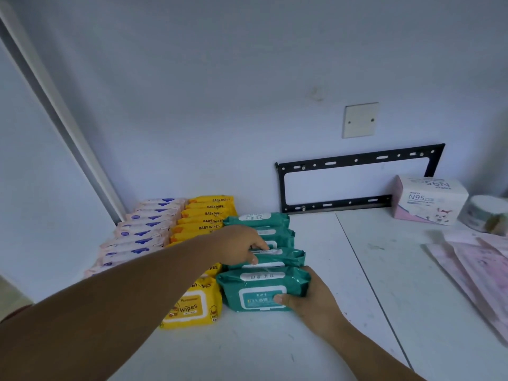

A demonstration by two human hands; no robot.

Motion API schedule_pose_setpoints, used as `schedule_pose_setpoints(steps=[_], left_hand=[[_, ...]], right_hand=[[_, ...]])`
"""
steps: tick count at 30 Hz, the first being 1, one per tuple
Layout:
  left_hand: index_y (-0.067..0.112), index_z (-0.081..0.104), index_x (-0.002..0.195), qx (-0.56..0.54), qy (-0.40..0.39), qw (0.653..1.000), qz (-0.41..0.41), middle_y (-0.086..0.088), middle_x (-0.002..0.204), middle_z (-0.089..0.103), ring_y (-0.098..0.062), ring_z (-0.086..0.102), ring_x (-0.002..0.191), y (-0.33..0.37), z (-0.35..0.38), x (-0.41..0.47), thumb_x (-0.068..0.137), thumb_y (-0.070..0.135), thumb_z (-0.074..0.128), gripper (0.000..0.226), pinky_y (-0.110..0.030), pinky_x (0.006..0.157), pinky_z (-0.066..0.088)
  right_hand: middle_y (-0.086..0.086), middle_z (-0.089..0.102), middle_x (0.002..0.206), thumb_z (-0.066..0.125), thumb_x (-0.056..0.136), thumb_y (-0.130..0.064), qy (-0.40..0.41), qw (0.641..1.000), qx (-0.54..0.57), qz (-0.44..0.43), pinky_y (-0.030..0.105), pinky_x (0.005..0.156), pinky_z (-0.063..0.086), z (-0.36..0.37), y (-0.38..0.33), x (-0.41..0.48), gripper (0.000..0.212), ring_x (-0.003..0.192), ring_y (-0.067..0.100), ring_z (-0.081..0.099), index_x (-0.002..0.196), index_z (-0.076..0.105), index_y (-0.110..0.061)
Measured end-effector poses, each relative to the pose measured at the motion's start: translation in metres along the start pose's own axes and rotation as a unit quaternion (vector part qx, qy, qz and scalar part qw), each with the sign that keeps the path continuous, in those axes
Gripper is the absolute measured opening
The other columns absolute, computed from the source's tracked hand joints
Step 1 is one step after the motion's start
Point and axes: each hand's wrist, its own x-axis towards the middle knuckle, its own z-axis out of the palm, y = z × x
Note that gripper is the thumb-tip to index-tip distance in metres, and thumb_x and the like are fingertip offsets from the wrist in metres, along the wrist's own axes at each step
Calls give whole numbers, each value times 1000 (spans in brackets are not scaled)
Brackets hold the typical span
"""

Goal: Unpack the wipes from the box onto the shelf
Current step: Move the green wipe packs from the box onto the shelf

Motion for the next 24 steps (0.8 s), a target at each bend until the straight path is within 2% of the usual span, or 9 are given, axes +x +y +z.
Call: schedule_pose_setpoints(steps=[4, 8, 15, 18, 21, 24], left_hand=[[34, 50, 147, 32, 10, 999, -3, 3, 143, 56, -21, 53, 127, -1, 0, 0, 97, 35, 63, 51, -36, 99, 43], [34, 54, 143, 17, 34, 999, -14, 2, 137, 59, -20, 57, 121, -4, 5, -1, 97, 36, 64, 48, -35, 96, 47], [31, 63, 130, -20, 51, 998, -18, 8, 127, 64, -12, 60, 114, -9, 7, -14, 97, 38, 60, 34, -37, 98, 51], [32, 66, 124, -36, 60, 997, -23, 10, 125, 65, -9, 61, 112, -9, 7, -20, 97, 38, 59, 29, -35, 97, 52], [32, 67, 123, -54, 73, 996, -21, 12, 124, 65, -8, 61, 111, -6, 7, -25, 96, 38, 61, 28, -35, 98, 52], [31, 67, 124, -67, 79, 995, -4, 11, 127, 64, -7, 61, 112, -3, 5, -32, 96, 35, 63, 29, -31, 97, 51]], right_hand=[[-22, 74, 102, 88, 73, -15, 13, 999, -48, 7, 19, 82, 58, 2, -2, 3, 48, 92, -5, 70, 107, 60, -34], [-24, 73, 98, 88, 74, -15, 14, 997, -71, -3, 7, 68, 52, 1, -3, 6, 44, 87, -11, 68, 103, 60, -34], [-27, 74, 102, 89, 71, -22, 6, 996, -90, -3, 14, 76, 54, 2, 4, 5, 49, 94, -5, 70, 110, 62, -34], [-30, 73, 95, 87, 74, -18, 2, 993, -115, -2, 7, 68, 50, 0, 0, 1, 40, 87, -9, 69, 101, 63, -35], [-18, 73, 95, 86, 75, -27, 28, 990, -140, 10, 9, 62, 47, -4, -2, -1, 37, 84, -3, 68, 100, 61, -32], [-11, 65, 104, 84, 75, -41, 60, 979, -195, 25, 19, 69, 45, -13, -5, -3, 44, 92, 3, 62, 108, 58, -26]])
